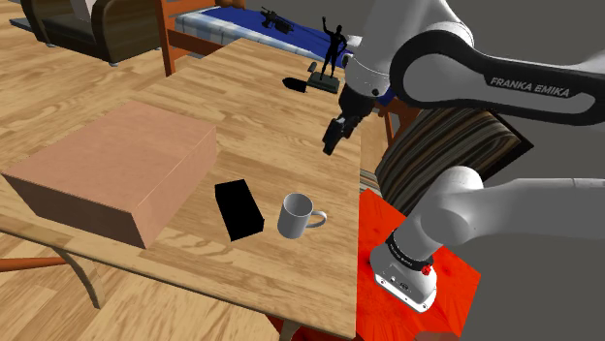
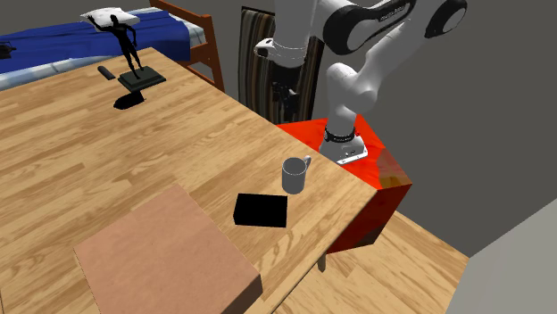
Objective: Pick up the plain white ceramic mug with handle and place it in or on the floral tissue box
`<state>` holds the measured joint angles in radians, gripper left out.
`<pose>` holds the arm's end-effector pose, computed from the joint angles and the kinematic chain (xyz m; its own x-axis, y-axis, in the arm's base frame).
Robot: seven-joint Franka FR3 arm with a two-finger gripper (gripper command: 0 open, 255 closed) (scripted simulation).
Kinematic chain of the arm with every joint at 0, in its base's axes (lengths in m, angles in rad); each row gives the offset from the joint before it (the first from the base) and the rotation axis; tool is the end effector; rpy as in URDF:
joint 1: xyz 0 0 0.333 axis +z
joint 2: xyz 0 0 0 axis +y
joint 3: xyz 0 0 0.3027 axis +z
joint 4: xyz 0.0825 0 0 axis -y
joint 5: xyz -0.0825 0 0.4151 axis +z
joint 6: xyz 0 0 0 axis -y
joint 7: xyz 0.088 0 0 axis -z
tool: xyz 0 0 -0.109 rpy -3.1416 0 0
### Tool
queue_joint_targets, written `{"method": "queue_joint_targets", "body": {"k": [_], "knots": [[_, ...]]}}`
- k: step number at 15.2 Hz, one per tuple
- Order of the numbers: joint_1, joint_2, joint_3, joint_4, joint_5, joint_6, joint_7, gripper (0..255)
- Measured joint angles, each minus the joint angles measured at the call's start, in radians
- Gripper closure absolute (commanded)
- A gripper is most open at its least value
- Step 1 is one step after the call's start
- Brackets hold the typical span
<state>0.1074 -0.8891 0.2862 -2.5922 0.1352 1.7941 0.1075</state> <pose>0.3120 0.1454 0.5013 0.9824 0.1678 0.0824 0.1614 -0.9837 0.0789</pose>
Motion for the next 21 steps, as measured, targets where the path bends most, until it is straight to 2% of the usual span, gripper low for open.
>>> {"method": "queue_joint_targets", "body": {"k": [8,14,21], "knots": [[0.075,0.069,0.181,-0.082,0.139,0.171,0.164,0],[0.088,0.217,0.339,-0.078,0.212,0.340,0.286,0],[0.076,0.299,0.403,-0.119,0.230,0.467,0.313,0]]}}
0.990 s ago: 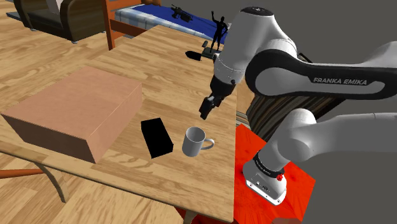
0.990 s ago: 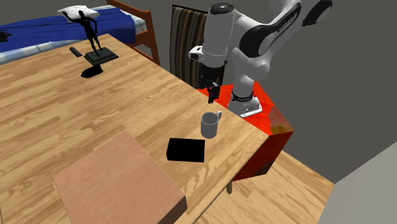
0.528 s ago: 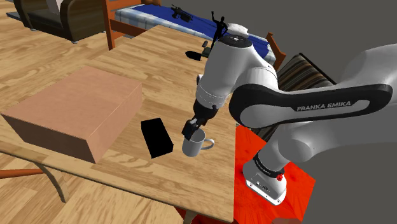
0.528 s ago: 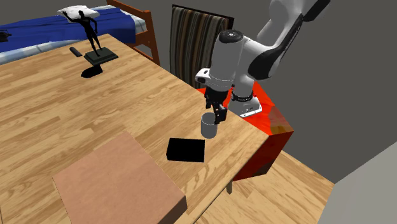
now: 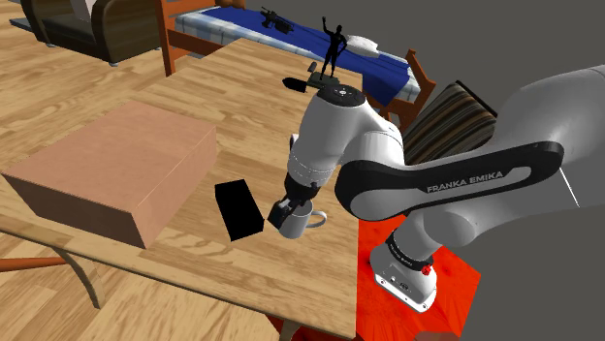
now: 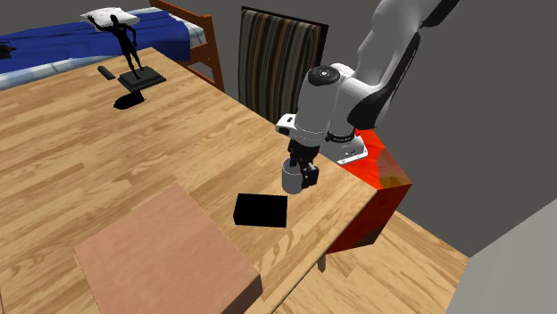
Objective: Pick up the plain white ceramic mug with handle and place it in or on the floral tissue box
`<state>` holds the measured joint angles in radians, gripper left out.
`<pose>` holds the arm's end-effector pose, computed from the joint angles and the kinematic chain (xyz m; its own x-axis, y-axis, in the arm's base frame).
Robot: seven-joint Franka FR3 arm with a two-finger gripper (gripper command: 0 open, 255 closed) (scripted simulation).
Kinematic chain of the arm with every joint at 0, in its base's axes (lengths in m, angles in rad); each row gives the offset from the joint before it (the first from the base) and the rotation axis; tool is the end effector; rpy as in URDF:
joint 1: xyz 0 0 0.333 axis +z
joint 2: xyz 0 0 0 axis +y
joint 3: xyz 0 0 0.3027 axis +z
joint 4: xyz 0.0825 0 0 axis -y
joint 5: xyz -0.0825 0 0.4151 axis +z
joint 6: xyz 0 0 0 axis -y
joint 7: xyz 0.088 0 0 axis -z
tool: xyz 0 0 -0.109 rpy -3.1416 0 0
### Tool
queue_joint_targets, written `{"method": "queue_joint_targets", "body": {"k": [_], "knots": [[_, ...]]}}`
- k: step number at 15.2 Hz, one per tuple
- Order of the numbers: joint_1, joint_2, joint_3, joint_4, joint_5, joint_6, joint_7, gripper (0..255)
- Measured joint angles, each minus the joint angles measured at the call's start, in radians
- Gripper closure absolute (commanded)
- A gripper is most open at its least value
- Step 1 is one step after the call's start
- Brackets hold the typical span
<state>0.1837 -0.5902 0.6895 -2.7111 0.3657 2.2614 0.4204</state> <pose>0.2768 0.2950 0.3399 0.9849 0.1442 0.0960 0.1419 -0.9894 0.0306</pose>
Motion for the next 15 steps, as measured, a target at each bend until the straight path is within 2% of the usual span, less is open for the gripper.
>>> {"method": "queue_joint_targets", "body": {"k": [7,8,15], "knots": [[-0.004,0.016,0.010,-0.012,0.002,0.028,0.001,0],[-0.004,0.016,0.010,-0.012,0.002,0.028,0.001,255],[-0.004,0.016,0.010,-0.012,0.002,0.028,0.001,255]]}}
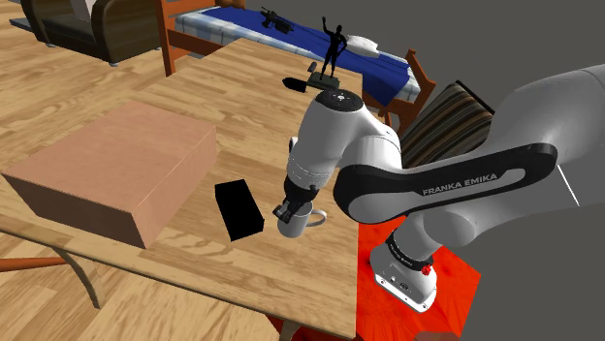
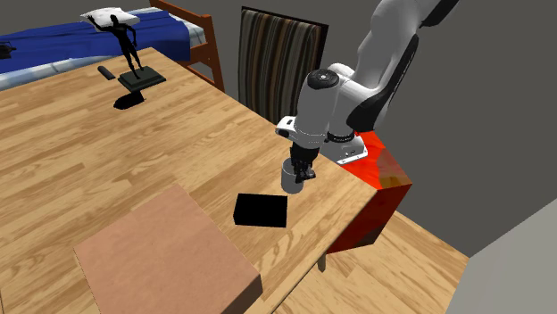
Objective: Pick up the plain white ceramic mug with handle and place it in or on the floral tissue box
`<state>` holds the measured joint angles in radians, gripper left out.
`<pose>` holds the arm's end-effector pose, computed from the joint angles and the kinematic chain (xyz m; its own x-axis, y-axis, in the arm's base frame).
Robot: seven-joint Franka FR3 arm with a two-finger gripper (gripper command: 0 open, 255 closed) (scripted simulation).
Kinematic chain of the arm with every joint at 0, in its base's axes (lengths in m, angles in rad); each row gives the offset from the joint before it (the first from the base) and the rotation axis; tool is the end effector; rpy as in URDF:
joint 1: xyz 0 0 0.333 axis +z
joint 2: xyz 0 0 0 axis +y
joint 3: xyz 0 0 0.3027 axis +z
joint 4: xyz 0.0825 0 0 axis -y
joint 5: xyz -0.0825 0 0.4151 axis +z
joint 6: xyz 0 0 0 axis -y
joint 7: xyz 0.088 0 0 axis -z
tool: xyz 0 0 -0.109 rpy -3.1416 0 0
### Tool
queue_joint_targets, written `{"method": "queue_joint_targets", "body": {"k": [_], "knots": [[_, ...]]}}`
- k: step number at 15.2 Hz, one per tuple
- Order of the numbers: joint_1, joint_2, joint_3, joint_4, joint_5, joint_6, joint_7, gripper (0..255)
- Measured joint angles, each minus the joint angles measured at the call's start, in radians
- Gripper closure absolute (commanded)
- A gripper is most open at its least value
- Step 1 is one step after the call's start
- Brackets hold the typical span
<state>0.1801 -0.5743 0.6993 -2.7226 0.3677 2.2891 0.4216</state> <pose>0.2767 0.2942 0.3310 0.9848 0.1442 0.0964 0.1419 -0.9894 0.0302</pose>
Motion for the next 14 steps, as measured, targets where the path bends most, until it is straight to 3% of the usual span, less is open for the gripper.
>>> {"method": "queue_joint_targets", "body": {"k": [4,14], "knots": [[0.002,-0.006,-0.004,0.002,0.000,-0.008,-0.002,255],[0.010,-0.082,-0.063,0.083,-0.022,-0.164,-0.011,255]]}}
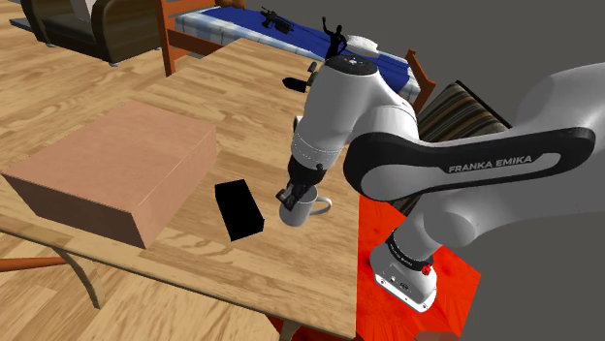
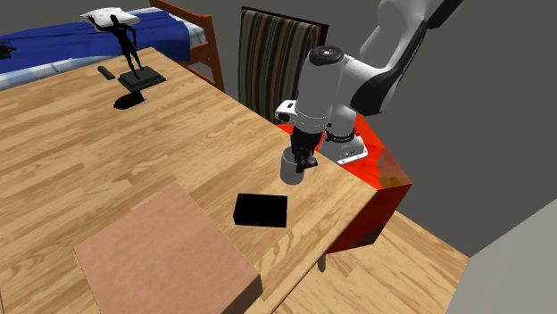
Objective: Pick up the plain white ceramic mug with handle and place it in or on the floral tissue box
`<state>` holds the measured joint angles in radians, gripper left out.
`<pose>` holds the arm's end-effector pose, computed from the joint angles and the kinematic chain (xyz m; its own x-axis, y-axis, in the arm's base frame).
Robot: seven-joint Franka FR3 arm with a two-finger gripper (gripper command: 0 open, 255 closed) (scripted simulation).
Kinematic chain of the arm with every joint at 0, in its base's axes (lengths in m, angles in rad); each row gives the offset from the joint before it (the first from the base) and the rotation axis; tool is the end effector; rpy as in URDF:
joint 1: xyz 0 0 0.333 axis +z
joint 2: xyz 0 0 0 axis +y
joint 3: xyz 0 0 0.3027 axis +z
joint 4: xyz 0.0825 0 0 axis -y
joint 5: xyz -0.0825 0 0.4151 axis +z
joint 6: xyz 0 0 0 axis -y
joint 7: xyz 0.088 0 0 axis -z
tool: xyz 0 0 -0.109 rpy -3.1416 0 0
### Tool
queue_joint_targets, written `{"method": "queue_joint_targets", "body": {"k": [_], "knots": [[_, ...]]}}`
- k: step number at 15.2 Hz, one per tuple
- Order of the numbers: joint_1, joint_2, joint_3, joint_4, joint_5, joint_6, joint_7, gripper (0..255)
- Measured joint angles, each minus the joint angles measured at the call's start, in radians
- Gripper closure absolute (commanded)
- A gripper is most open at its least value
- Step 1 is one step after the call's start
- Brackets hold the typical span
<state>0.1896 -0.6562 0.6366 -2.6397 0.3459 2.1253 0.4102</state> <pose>0.2804 0.2966 0.3882 0.9848 0.1441 0.0967 0.1418 -0.9894 0.0301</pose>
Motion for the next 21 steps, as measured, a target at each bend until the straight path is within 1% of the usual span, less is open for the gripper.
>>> {"method": "queue_joint_targets", "body": {"k": [12,21], "knots": [[-0.004,-0.055,-0.063,0.126,-0.035,-0.181,-0.006,255],[-0.013,-0.067,-0.099,0.233,-0.061,-0.301,-0.007,255]]}}
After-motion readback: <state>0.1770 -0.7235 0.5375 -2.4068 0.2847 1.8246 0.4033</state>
